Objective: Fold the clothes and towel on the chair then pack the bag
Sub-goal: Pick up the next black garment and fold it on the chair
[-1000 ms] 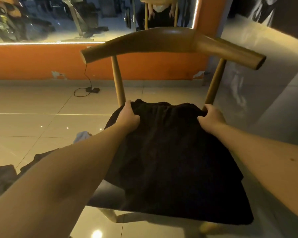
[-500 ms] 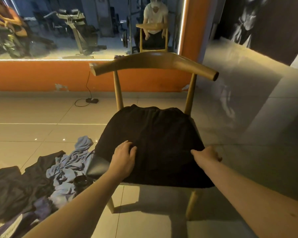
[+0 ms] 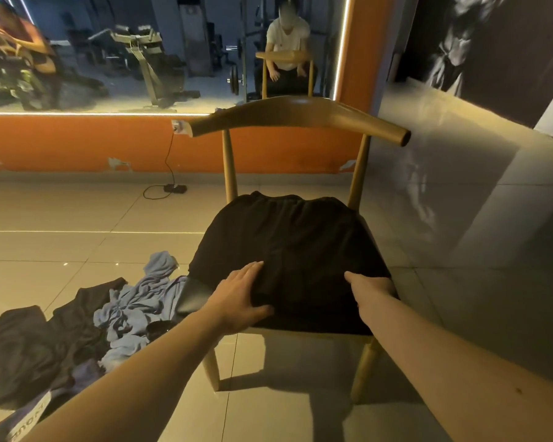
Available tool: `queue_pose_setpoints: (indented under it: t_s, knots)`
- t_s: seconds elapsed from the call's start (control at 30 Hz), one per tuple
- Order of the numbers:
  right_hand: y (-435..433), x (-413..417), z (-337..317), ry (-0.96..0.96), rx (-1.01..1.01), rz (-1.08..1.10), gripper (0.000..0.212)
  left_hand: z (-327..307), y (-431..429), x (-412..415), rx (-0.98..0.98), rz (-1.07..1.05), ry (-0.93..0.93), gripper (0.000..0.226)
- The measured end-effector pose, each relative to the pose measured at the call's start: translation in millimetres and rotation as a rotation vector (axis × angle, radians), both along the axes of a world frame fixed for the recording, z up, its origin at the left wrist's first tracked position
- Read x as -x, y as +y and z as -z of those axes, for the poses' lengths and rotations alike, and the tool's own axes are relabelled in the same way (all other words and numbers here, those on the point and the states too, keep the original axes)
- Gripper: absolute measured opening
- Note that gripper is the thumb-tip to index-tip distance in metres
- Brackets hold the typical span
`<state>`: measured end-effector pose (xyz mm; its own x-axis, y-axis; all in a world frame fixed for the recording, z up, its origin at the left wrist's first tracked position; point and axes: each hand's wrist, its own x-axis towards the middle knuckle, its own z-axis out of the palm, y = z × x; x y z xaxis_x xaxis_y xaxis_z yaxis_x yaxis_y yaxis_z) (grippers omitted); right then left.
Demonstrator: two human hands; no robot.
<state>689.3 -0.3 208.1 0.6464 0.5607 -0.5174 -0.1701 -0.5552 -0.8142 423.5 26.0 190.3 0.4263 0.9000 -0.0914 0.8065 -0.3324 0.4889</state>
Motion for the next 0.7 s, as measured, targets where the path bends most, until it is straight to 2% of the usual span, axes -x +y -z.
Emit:
queue_pose_setpoints:
  t_s: [0.07, 0.17, 0.3, 0.37, 0.5, 0.6, 0.7]
  knots:
    - [5, 4, -2, -0.013, -0.001, 0.015, 0.071, 4, 8, -6, -0.073, 0.005, 0.113, 0.092]
    - [14, 18, -5, 0.035, -0.050, 0.067, 0.073, 6, 21, -13, -0.202, 0.014, 0.210, 0.070]
    - [25, 29, -7, 0.190, -0.044, 0.101, 0.089, 8, 29, -13, -0.245, 0.004, 0.223, 0.046]
    - [31, 23, -6, 0.216, -0.026, 0.055, 0.084, 8, 31, -14, -0.252, 0.017, 0.208, 0.041]
    - [31, 7, -15, 0.089, -0.022, -0.128, 0.057, 4, 30, -16, -0.300, 0.031, 0.204, 0.034]
    - [24, -5, -24, -0.040, -0.012, -0.095, 0.059, -4, 24, -12, -0.296, 0.016, 0.183, 0.031]
    - [13, -17, -32, -0.057, -0.045, -0.027, 0.059, -17, 12, -6, -0.307, 0.086, 0.180, 0.029]
